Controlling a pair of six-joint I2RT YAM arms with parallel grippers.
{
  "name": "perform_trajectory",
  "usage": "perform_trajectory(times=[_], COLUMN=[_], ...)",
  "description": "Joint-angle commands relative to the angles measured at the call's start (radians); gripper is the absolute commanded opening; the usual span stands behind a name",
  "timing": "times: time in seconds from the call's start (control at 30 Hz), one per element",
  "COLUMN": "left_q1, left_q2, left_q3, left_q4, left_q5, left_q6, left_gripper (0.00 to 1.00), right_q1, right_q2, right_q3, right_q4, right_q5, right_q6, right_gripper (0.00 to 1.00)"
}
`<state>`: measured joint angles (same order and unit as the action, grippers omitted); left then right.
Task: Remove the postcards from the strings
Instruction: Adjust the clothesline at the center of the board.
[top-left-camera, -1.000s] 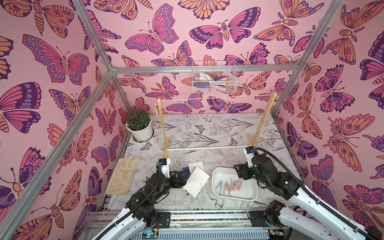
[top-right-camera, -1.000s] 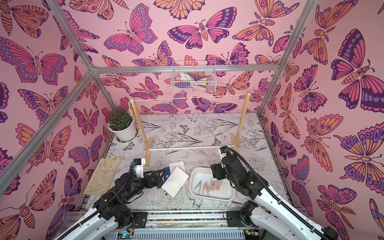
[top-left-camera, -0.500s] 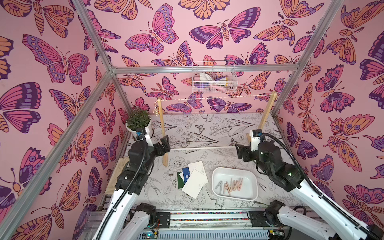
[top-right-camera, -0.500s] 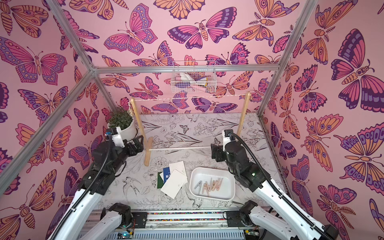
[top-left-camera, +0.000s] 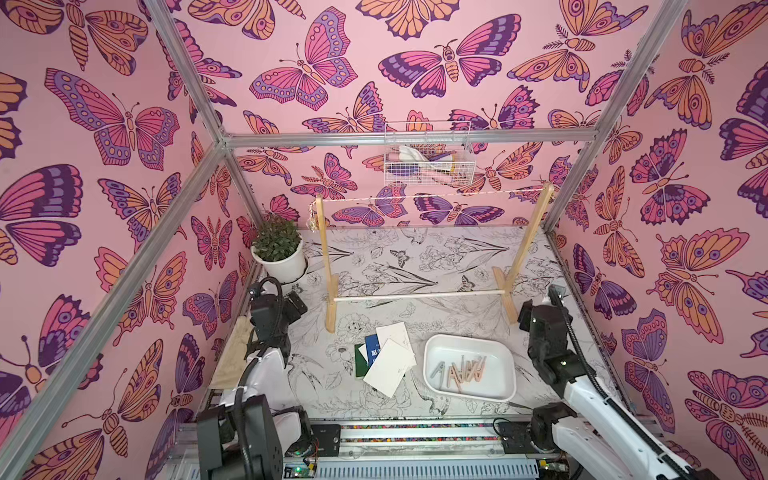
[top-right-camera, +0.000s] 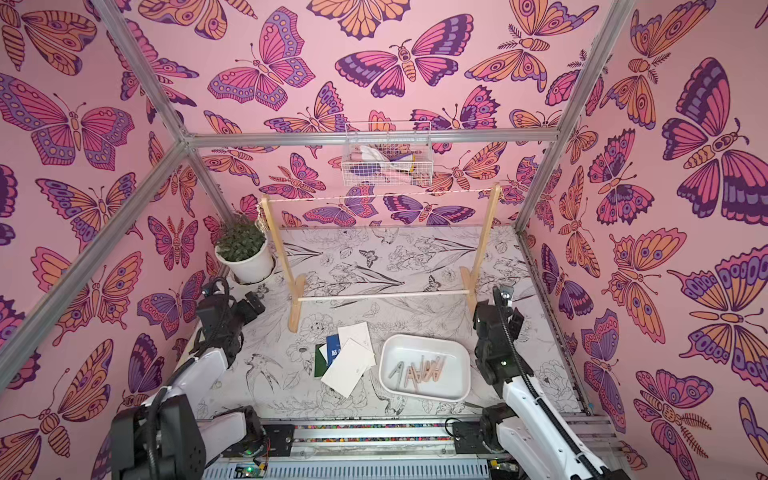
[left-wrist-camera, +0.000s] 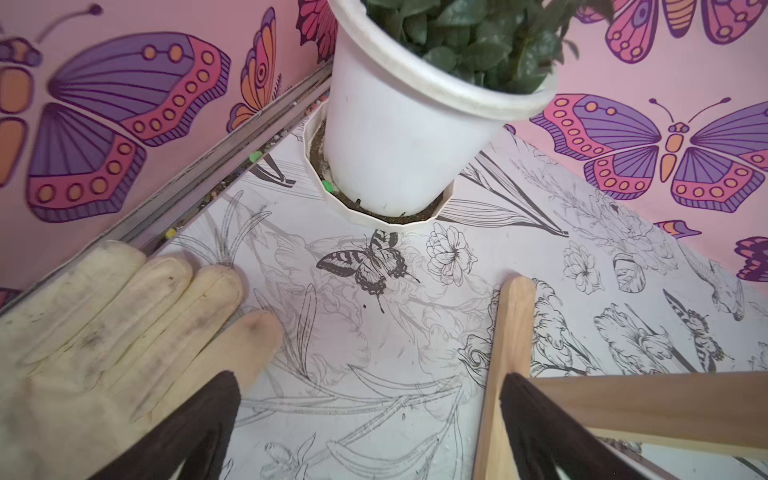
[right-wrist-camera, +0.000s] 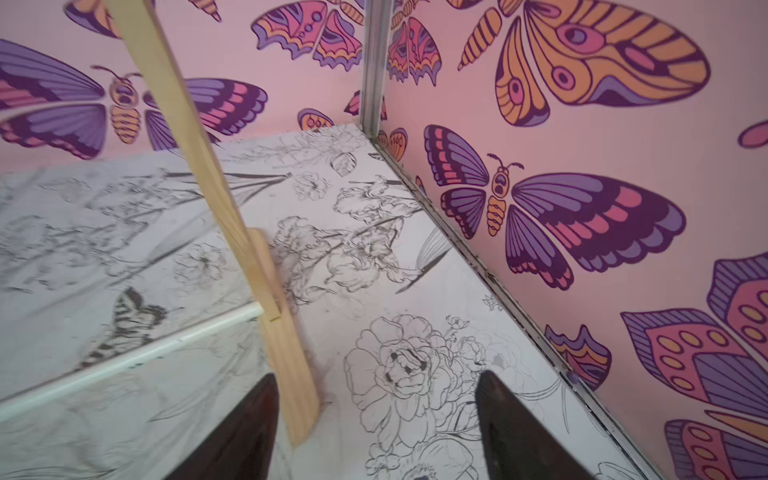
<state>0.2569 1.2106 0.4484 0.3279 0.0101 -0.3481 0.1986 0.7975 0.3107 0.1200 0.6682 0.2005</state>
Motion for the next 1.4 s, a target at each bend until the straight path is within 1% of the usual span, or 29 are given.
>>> perform_trajectory(times=[0.0,0.03,0.07,0.13,0.17,0.23,0.3,0.33,0.4,0.47,0.6,0.7,0.73,0.77,0.87,0.9,0.93,0.97,1.0,1.03,1.07,1.1,1.13,1.17,1.2,1.23,1.27,1.3,1.37], left_q1=[0.005,0.024,0.024,0.026,0.026,0.023,0.021,0.010,-0.009,-0.024,-0.041,-0.063,-0.064,-0.066,-0.084,-0.090,-0.100,-0.114,-0.146,-0.174,-0.201,-0.199,-0.197,-0.205,-0.222,-0.226,-0.227,-0.228,-0.229], left_q2=[0.122,0.131,0.139,0.151,0.155,0.151,0.138,0.128,0.107,0.093,0.093,0.108,0.138,0.163,0.219,0.239,0.267,0.282,0.286,0.303,0.311,0.301,0.302,0.328,0.360,0.322,0.322,0.359,0.313], left_q3=[-0.013,0.020,0.035,0.044,0.041,0.036,0.034,0.038,0.036,0.027,0.057,0.054,0.045,0.042,0.040,0.029,0.006,0.007,0.033,0.033,0.020,0.010,-0.015,-0.068,-0.084,-0.053,-0.051,-0.080,-0.053], left_q4=[0.312,0.248,0.236,0.276,0.308,0.336,0.324,0.287,0.245,0.244,0.166,0.181,0.216,0.249,0.263,0.283,0.345,0.373,0.319,0.328,0.369,0.365,0.408,0.520,0.641,0.514,0.475,0.613,0.485], left_q5=[0.100,0.115,0.109,0.144,0.166,0.195,0.201,0.186,0.147,0.132,0.181,0.198,0.221,0.250,0.195,0.175,0.165,0.179,0.160,0.133,0.089,0.071,0.058,0.058,0.016,0.014,0.011,0.012,0.009], left_q6=[0.068,0.058,0.067,0.100,0.123,0.180,0.220,0.253,0.279,0.291,0.296,0.269,0.248,0.259,0.261,0.259,0.263,0.293,0.327,0.354,0.364,0.348,0.328,0.349,0.368,0.356,0.357,0.367,0.353], left_gripper=[1.00,1.00,1.00,1.00,1.00,1.00,1.00,1.00,1.00,1.00,1.00,1.00,1.00,1.00,1.00,1.00,1.00,1.00,1.00,1.00,1.00,1.00,1.00,1.00,1.00,1.00,1.00,1.00,1.00], right_q1=[-0.082,-0.087,-0.086,-0.080,-0.074,-0.090,-0.094,-0.093,-0.093,-0.094,-0.102,-0.112,-0.115,-0.117,-0.120,-0.121,-0.122,-0.121,-0.122,-0.121,-0.121,-0.122,-0.121,-0.121,-0.122,-0.122,-0.122,-0.121,-0.121], right_q2=[0.128,0.218,0.296,0.475,0.519,0.582,0.664,0.694,0.730,0.739,0.712,0.713,0.713,0.713,0.714,0.713,0.712,0.712,0.712,0.712,0.712,0.712,0.712,0.713,0.712,0.713,0.712,0.712,0.711], right_q3=[-0.026,-0.023,-0.029,-0.033,-0.024,0.016,0.012,0.013,0.016,0.031,0.057,0.063,0.064,0.065,0.067,0.065,0.067,0.066,0.066,0.066,0.066,0.066,0.067,0.067,0.067,0.067,0.067,0.065,0.066], right_q4=[0.300,0.374,0.456,0.703,0.752,0.719,0.832,0.847,0.878,0.862,0.764,0.754,0.751,0.750,0.746,0.747,0.746,0.746,0.748,0.745,0.746,0.746,0.745,0.745,0.743,0.745,0.744,0.746,0.745], right_q5=[-0.095,-0.080,-0.076,-0.056,-0.067,-0.161,-0.245,-0.291,-0.309,-0.295,-0.305,-0.322,-0.328,-0.330,-0.338,-0.337,-0.337,-0.337,-0.337,-0.337,-0.337,-0.337,-0.337,-0.338,-0.338,-0.338,-0.339,-0.338,-0.339], right_q6=[-0.025,-0.034,-0.057,-0.118,-0.122,-0.095,-0.137,-0.158,-0.164,-0.156,-0.142,-0.137,-0.135,-0.134,-0.131,-0.132,-0.132,-0.132,-0.131,-0.131,-0.131,-0.132,-0.132,-0.131,-0.131,-0.130,-0.130,-0.131,-0.131], right_gripper=[0.74,0.75,0.76,0.77,0.78,0.78,0.77,0.76,0.77,0.78,0.81,0.84,0.85,0.85,0.84,0.84,0.83,0.84,0.85,0.85,0.86,0.87,0.89,0.96,0.99,0.99,0.99,0.99,0.99])
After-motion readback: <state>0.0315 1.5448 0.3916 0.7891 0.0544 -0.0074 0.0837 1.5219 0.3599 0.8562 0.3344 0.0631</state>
